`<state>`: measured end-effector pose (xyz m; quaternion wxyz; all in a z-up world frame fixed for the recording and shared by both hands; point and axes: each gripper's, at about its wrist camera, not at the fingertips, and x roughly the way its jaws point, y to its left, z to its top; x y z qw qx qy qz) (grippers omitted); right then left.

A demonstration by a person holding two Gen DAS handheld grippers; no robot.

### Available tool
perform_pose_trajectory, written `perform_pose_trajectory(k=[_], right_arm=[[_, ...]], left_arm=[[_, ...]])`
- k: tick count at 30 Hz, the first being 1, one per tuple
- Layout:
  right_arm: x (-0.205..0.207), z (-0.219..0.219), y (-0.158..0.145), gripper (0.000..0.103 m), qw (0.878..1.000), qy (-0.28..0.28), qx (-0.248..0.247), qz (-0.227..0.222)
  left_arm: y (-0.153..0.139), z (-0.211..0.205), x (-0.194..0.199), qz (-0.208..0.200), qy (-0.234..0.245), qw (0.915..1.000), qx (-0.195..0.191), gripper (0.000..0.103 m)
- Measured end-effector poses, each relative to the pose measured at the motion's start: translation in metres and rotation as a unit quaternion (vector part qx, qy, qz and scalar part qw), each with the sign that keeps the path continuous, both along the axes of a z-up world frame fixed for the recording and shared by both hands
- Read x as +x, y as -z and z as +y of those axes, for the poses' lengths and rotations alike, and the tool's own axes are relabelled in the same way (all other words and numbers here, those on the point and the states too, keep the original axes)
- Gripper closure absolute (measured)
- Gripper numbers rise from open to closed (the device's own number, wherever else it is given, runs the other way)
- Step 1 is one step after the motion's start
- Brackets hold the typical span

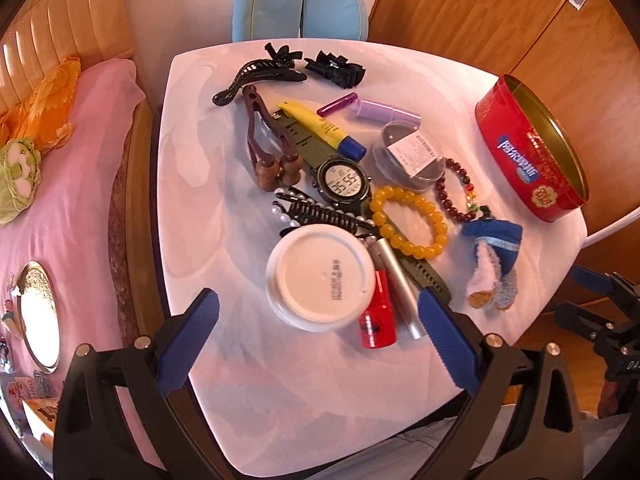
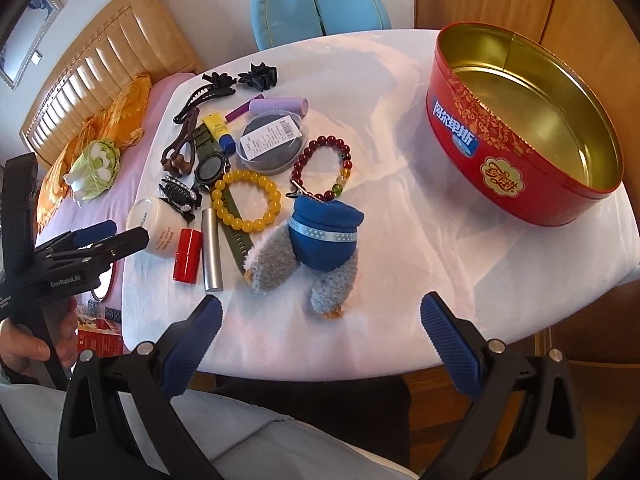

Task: Organize jewelry
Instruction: 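Grasp the blue plush keychain with the right tool while the left tool grasps the white jar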

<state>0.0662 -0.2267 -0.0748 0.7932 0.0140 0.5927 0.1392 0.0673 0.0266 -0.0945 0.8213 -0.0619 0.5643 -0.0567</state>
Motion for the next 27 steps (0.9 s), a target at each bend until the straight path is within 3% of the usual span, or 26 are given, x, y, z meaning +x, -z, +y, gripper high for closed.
perform_pose_trajectory(k=[2, 7, 15, 22, 24, 25, 26, 27], right_arm=[[0.007, 0.003, 0.005, 0.003, 1.0, 0.002, 0.007, 0.015], [0.042, 0.011, 0.012, 0.003, 1.0, -0.022, -0.003, 0.004], [0.073, 0.011, 0.048, 0.003, 0.997, -0.045, 0.004, 0.064], [0.084, 0.009, 0.062, 0.005, 0.995, -0.051, 0.006, 0.091], [0.083, 0.01, 0.067, 0.013, 0.993, -0.055, 0.016, 0.104], [0.082, 0.011, 0.069, 0.024, 0.992, -0.06, 0.023, 0.113], [0.081, 0.013, 0.068, 0.028, 0.992, -0.066, 0.017, 0.11], [0.08, 0.015, 0.067, 0.033, 0.991, -0.073, 0.015, 0.11]], left_arm=[[0.003, 0.003, 0.001, 0.009, -0.002, 0.9999, 0.01, 0.006], [0.011, 0.002, 0.01, 0.014, -0.009, 0.9998, 0.012, 0.006], [0.033, -0.004, 0.017, 0.047, -0.038, 0.998, 0.019, 0.006], [0.042, 0.001, 0.024, 0.05, -0.058, 0.997, -0.006, 0.006], [0.042, 0.0, 0.026, 0.046, -0.052, 0.9976, -0.005, 0.006], [0.041, -0.001, 0.026, 0.042, -0.051, 0.9978, -0.001, 0.006], [0.04, -0.001, 0.027, 0.037, -0.049, 0.9981, 0.003, 0.006], [0.039, -0.001, 0.027, 0.032, -0.043, 0.9986, -0.002, 0.014]])
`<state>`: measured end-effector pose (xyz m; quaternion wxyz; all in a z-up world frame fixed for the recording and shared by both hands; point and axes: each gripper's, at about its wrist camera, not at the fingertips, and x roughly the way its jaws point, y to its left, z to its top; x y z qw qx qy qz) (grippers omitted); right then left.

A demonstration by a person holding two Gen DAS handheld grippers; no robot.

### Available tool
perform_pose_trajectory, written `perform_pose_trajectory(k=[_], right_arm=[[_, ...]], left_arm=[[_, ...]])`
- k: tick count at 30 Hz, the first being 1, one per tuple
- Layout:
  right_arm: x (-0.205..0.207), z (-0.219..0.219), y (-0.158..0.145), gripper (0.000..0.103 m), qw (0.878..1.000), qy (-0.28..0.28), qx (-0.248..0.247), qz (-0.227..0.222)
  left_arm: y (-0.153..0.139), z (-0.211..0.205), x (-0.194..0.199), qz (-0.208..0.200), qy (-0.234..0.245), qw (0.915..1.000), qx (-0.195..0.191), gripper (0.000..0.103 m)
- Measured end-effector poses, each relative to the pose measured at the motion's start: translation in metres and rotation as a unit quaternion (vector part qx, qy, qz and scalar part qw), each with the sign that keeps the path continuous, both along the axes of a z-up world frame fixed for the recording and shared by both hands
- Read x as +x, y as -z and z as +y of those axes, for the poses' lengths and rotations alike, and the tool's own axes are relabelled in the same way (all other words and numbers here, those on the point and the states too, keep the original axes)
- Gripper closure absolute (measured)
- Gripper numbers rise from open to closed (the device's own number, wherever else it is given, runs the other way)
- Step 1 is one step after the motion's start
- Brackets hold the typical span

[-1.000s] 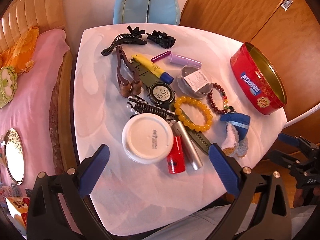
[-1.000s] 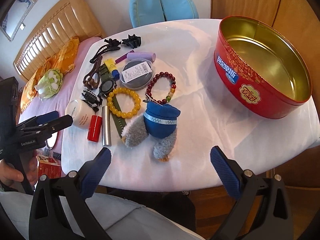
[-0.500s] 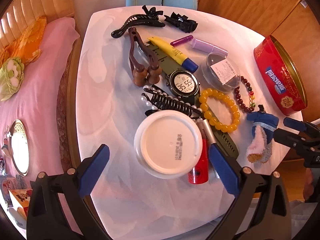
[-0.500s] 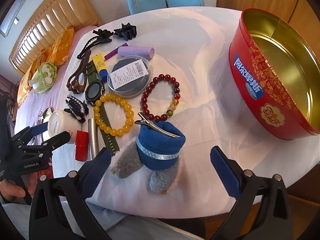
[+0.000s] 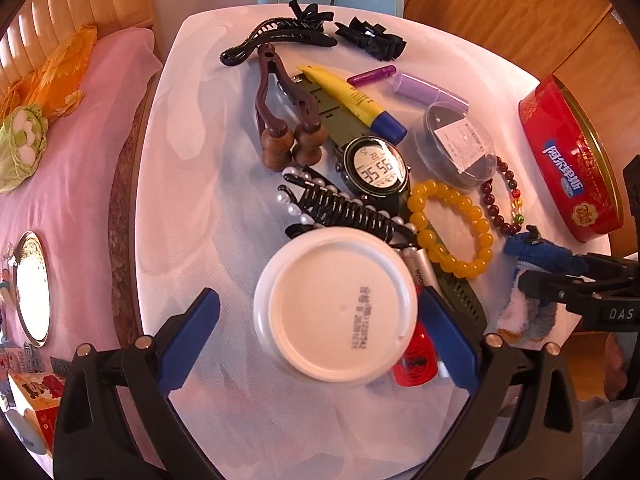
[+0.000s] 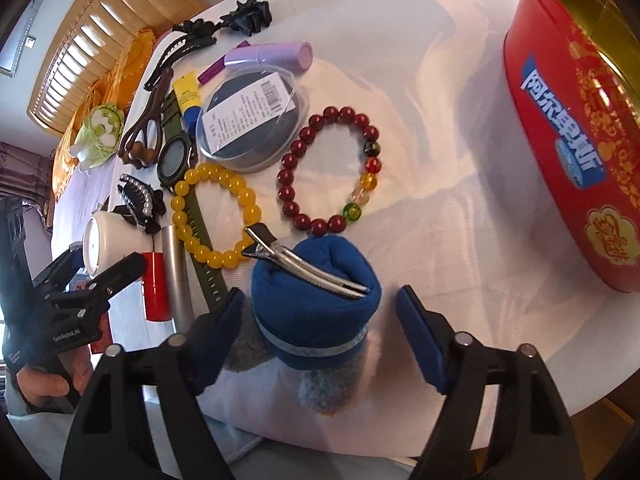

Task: Organize jewelry
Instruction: 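Grasp the blue plush keychain with the right tool while the left tool grasps the white jar, then drop the blue plush into the red tin while the left tool carries the white jar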

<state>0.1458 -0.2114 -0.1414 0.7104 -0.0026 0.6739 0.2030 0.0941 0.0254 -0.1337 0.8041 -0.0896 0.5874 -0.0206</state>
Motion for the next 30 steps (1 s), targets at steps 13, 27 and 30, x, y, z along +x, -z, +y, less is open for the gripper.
perform_pose_trajectory(k=[13, 27, 30], right_arm=[[-0.022, 0.01, -0.055, 0.051, 0.994, -0.003, -0.004, -0.109], [-0.06, 0.004, -0.077, 0.051, 0.988, 0.063, -0.019, -0.141], [-0.073, -0.003, -0.073, 0.051, 0.987, 0.079, -0.03, -0.133]], left_arm=[[-0.033, 0.013, -0.017, -0.041, -0.003, 0.9987, -0.029, 0.036], [-0.052, 0.025, -0.021, -0.074, 0.048, 0.9953, -0.038, 0.037], [-0.048, 0.032, -0.021, -0.071, 0.045, 0.9957, -0.041, 0.038]])
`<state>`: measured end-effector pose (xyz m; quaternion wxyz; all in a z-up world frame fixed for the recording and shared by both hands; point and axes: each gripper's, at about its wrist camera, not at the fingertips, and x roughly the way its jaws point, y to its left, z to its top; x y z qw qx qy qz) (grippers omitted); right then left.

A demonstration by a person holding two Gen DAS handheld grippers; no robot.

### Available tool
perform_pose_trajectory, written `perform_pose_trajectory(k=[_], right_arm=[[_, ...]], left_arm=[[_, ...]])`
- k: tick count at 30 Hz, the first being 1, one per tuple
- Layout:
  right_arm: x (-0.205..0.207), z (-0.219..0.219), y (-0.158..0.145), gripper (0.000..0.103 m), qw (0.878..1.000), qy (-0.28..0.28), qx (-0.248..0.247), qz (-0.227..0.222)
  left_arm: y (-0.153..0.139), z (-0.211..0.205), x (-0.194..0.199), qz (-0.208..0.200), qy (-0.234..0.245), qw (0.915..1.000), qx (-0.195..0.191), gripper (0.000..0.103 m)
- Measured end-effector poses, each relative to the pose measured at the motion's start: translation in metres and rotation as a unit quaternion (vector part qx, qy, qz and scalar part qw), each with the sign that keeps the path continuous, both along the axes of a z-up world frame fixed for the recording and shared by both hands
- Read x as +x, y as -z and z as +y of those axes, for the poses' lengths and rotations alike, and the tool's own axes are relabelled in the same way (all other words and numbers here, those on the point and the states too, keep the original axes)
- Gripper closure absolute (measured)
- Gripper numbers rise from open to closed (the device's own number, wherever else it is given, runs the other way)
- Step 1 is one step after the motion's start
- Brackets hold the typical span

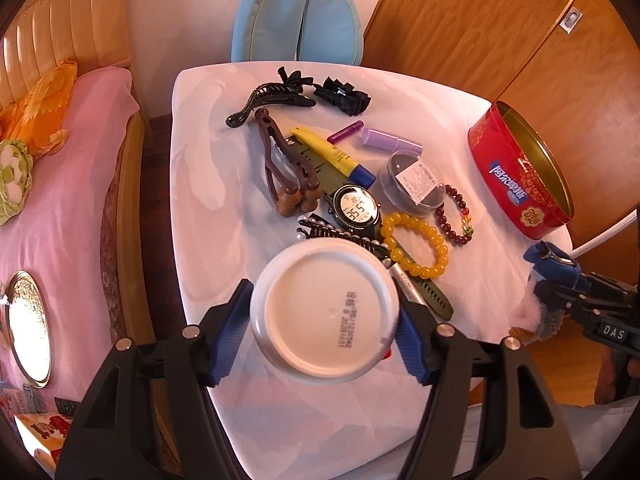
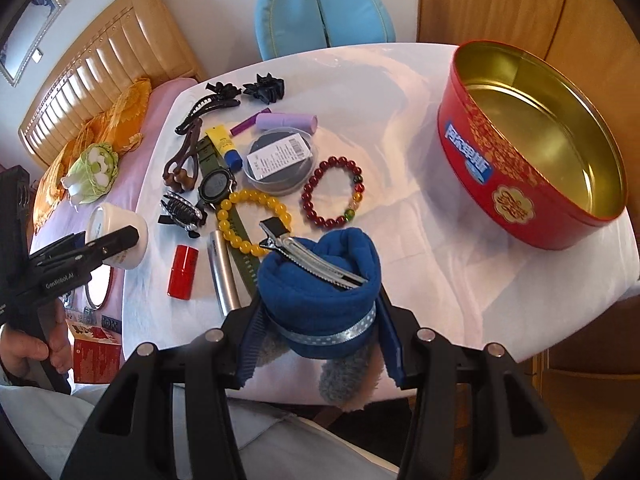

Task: Organize jewelry
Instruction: 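Drop the blue plush into the red tin while the left tool carries the white jar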

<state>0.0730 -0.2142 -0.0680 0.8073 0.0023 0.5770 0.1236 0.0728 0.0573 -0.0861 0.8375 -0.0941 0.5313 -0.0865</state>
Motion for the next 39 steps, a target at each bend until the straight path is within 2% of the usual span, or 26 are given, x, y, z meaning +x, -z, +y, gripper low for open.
perform_pose_trajectory(k=[4, 7, 12, 15, 19, 23, 27, 31, 33, 39], right_arm=[[-0.015, -0.007, -0.001, 0.051, 1.0, 0.012, -0.006, 0.003], [-0.022, -0.014, -0.008, 0.051, 1.0, 0.014, -0.005, -0.012], [-0.018, -0.035, -0.024, 0.051, 0.999, 0.012, 0.032, -0.041], [-0.012, -0.055, -0.042, 0.051, 0.995, 0.001, 0.061, -0.076], [0.003, -0.099, -0.064, 0.051, 0.988, -0.008, 0.088, -0.123], [0.024, -0.157, -0.069, 0.051, 0.985, 0.001, 0.107, -0.136], [0.05, -0.207, -0.071, 0.051, 0.982, -0.007, 0.112, -0.151], [0.082, -0.235, -0.07, 0.051, 0.983, -0.029, 0.114, -0.144], [0.099, -0.24, -0.066, 0.051, 0.983, -0.041, 0.109, -0.141], [0.165, -0.233, -0.021, 0.051, 0.992, -0.029, 0.101, -0.072]], left_arm=[[-0.002, -0.005, -0.001, -0.001, 0.021, 0.9998, 0.003, 0.038], [-0.01, -0.02, 0.0, -0.008, 0.045, 0.9989, 0.005, 0.038], [-0.029, -0.053, 0.007, -0.025, 0.062, 0.9978, 0.002, 0.039], [-0.046, -0.077, 0.014, -0.036, 0.067, 0.9971, -0.002, 0.039], [-0.067, -0.12, 0.025, -0.066, 0.066, 0.9956, 0.01, 0.04], [-0.08, -0.171, 0.041, -0.069, 0.055, 0.9961, 0.002, 0.041], [-0.09, -0.226, 0.054, -0.08, 0.058, 0.9946, 0.031, 0.041], [-0.094, -0.256, 0.067, -0.078, 0.028, 0.9965, 0.013, 0.042], [-0.096, -0.267, 0.071, -0.076, 0.019, 0.9968, 0.017, 0.042], [-0.094, -0.273, 0.083, -0.068, 0.015, 0.9965, 0.045, 0.042]])
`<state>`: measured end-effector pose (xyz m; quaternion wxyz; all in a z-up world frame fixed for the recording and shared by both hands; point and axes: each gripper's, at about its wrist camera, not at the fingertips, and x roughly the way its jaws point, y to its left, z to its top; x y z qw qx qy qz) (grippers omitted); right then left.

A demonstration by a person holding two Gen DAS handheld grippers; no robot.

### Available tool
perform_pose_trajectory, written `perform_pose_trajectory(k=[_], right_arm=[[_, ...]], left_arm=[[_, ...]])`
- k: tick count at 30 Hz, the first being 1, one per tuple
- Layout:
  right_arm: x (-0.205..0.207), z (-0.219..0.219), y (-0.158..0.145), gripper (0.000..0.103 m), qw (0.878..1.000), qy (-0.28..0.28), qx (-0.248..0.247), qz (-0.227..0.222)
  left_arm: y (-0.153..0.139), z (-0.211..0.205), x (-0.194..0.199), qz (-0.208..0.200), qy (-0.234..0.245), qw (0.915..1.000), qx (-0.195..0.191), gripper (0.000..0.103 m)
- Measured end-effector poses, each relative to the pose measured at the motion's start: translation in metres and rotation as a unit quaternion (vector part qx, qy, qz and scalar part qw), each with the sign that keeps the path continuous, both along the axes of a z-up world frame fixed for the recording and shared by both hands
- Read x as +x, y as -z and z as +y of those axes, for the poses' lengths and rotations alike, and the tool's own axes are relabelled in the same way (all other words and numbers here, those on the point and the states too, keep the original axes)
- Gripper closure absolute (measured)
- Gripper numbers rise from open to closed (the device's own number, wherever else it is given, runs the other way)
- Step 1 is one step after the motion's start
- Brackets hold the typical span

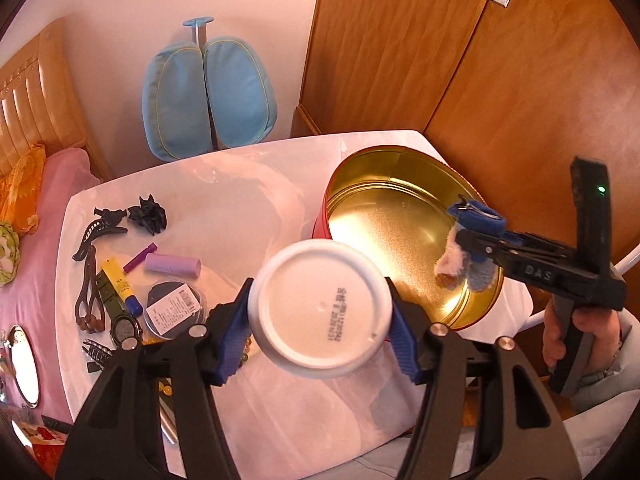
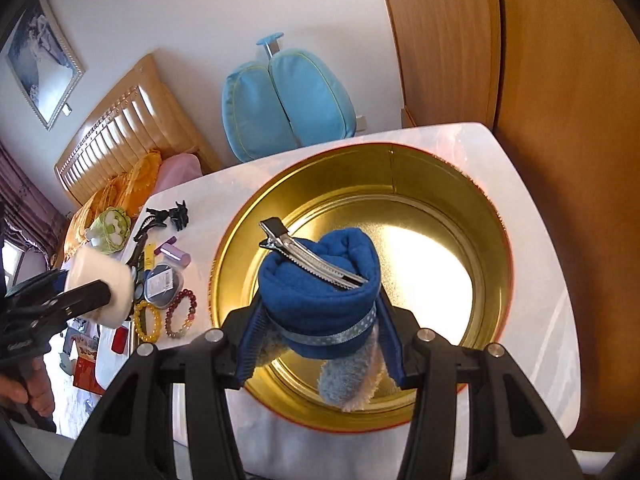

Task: Organize jewelry
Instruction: 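Drop the blue plush into the red tin while the left tool carries the white jar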

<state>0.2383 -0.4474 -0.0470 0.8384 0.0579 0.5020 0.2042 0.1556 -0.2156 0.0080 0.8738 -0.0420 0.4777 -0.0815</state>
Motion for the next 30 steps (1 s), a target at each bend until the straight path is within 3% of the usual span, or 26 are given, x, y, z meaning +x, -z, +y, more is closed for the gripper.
perform_pose_trajectory(k=[11, 23, 25, 30], right_arm=[[0.043, 0.018, 0.065, 0.051, 0.99, 0.012, -0.091, 0.105], [0.047, 0.024, 0.082, 0.05, 0.981, 0.01, -0.118, 0.155], [0.05, 0.026, 0.085, 0.047, 0.979, 0.009, -0.121, 0.162], [0.051, 0.022, 0.073, 0.026, 0.983, 0.033, -0.106, 0.144]], left_arm=[[0.023, 0.008, 0.046, 0.013, 0.023, 0.9995, -0.019, 0.043], [0.025, 0.01, 0.059, 0.018, 0.022, 0.9993, -0.026, 0.043], [0.025, 0.009, 0.056, 0.018, 0.023, 0.9992, -0.028, 0.043], [0.023, 0.011, 0.049, 0.017, 0.017, 0.9993, -0.028, 0.043]])
